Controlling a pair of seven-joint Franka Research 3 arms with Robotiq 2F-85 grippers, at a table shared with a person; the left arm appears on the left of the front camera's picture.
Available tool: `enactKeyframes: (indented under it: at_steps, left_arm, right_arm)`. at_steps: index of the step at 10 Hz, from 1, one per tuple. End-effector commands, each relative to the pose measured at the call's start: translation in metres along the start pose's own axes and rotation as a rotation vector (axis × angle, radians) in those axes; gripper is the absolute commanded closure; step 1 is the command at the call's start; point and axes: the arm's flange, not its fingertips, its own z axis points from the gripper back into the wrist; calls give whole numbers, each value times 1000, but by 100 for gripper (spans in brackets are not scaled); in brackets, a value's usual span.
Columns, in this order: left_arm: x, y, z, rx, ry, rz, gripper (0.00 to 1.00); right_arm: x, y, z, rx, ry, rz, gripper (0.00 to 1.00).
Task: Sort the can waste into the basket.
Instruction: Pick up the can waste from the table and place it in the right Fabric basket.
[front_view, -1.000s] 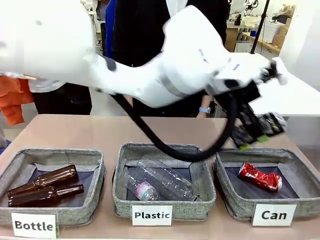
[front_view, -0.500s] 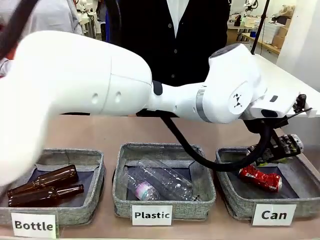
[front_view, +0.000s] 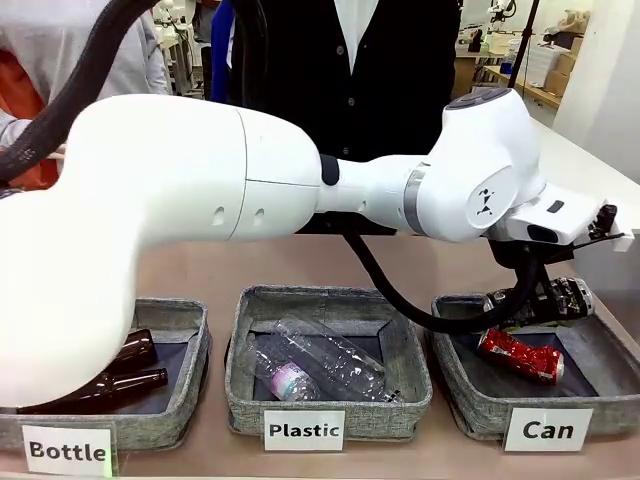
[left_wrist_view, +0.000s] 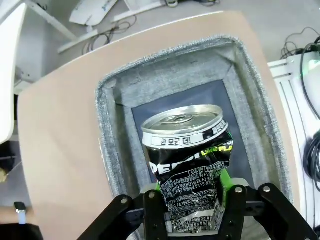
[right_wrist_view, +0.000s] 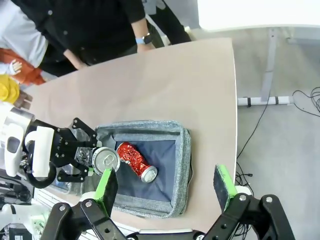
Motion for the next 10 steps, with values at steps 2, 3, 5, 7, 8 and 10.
enactKeyframes:
  at_steps: [2, 3, 5, 7, 8, 10]
  left_arm:
    - [9, 13, 5, 15, 2, 3, 0]
    - [9, 12, 6, 19, 2, 4, 0]
    - [7, 12, 7, 13, 2, 14, 0]
    - [-5, 12, 23, 14, -18, 39, 0]
    - [-18, 12, 39, -18, -25, 106, 0]
    - [-53, 3, 79, -24, -62, 204, 0]
  right_arm:
    - [-1, 1, 3, -7, 19, -11, 0]
    - [-1, 1, 3, -7, 19, -11, 0]
    - [-1, 1, 3, -7, 19, -11, 0]
    - [-1, 1, 3, -7, 19, -11, 0]
    - [-1, 1, 3, -7, 19, -11, 0]
    - [7, 4, -17, 50, 12, -32, 0]
